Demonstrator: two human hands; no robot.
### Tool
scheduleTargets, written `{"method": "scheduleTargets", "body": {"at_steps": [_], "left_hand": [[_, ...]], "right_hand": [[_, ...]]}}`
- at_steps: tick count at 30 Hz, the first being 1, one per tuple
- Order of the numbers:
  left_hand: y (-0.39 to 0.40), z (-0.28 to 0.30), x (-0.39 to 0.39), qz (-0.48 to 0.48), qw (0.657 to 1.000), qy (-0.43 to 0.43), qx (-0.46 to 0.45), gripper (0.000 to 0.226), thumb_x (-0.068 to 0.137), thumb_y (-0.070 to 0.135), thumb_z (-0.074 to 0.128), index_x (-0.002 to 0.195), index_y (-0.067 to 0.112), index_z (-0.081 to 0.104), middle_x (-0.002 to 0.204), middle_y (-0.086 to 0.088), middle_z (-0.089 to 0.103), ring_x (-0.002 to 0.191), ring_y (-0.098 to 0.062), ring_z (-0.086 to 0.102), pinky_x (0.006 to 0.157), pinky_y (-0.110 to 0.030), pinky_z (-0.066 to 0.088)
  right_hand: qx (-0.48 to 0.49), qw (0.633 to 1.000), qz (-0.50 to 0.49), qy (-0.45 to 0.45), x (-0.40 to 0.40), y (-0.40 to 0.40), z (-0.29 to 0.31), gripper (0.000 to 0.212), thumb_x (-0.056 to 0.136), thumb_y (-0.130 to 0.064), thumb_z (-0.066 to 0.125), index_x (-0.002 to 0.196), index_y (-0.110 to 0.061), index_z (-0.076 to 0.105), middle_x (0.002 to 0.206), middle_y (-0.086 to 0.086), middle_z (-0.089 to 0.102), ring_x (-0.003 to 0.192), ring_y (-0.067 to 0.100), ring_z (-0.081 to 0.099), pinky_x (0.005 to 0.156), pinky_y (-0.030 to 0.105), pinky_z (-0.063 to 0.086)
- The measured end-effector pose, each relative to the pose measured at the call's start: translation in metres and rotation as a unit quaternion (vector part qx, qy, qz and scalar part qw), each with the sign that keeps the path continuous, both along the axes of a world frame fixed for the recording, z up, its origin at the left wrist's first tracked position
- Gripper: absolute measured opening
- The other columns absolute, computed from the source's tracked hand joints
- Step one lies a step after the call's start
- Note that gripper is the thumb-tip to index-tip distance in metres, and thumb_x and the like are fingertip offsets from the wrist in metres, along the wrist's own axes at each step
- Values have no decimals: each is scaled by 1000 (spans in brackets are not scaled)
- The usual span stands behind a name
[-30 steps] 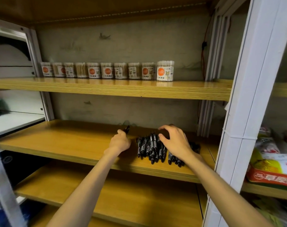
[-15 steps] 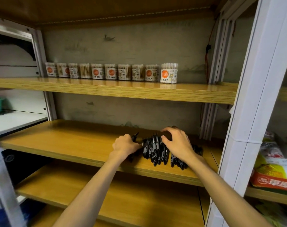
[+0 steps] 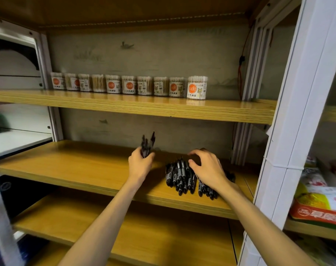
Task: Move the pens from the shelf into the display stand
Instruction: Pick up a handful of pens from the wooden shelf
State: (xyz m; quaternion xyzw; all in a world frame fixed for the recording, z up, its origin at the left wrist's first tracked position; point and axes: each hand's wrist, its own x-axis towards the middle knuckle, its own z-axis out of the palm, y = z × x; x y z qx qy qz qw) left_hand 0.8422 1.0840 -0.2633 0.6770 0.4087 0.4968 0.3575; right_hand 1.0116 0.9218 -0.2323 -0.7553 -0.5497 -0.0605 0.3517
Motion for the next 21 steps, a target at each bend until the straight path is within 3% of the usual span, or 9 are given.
{"method": "scheduleTargets", "body": {"at_steps": [2, 4, 7, 10, 12, 17, 21], "left_hand": [[-1, 1, 0, -33, 995, -96, -10, 12, 94, 17, 69, 95, 28, 65, 90, 7, 71, 83, -9, 67, 74, -28, 53], [-2, 1, 1, -67, 988, -134, -27, 14, 95, 24, 70, 105, 31, 65, 98, 14, 71, 85, 1, 66, 77, -24, 53], [-4, -5, 1, -102, 988, -108, -49, 16, 91, 30, 73, 105, 29, 66, 88, 12, 73, 71, 2, 66, 70, -22, 51], [-7, -10, 4, -117, 987, -84, -65, 20, 91, 24, 73, 108, 31, 66, 98, 12, 73, 85, -2, 64, 78, -23, 49], [-7, -9, 5, -96, 991, -71, -67, 17, 92, 23, 72, 107, 28, 65, 95, 6, 71, 78, -8, 59, 78, -30, 50], [-14, 2, 12, -79, 985, 99, -116, 34, 81, 46, 81, 90, 18, 63, 71, 5, 60, 57, -8, 48, 49, -20, 38], [-19, 0, 18, -78, 969, 210, -104, 51, 76, 54, 82, 95, 11, 64, 79, 2, 64, 63, -11, 53, 49, -22, 37]], "right_hand": [[0, 1000, -3, 1, 0, 0, -1, 29, 99, -32, 59, 128, -29, 63, 134, -3, 63, 127, 18, 56, 103, 37, 44], [0, 1000, -4, 2, 0, 1, -1, 29, 99, -32, 59, 128, -30, 63, 134, -3, 63, 127, 19, 56, 103, 37, 45], [-2, 1000, -3, 6, 0, 0, -2, 29, 99, -32, 59, 127, -30, 63, 134, -3, 63, 128, 19, 56, 105, 39, 46], [1, 1000, -1, 6, 0, -1, -3, 28, 99, -32, 59, 126, -31, 63, 133, -4, 63, 127, 18, 56, 105, 40, 46], [3, 1000, 0, 5, -1, -1, -2, 28, 99, -32, 59, 126, -31, 63, 133, -5, 63, 127, 18, 55, 105, 39, 45], [6, 1000, 0, 0, -1, -2, -1, 27, 99, -32, 59, 125, -30, 64, 131, -4, 63, 126, 19, 56, 99, 36, 43], [6, 1000, 4, -1, -2, -3, -1, 27, 99, -31, 59, 125, -30, 64, 132, -3, 63, 127, 19, 55, 100, 36, 43]]}}
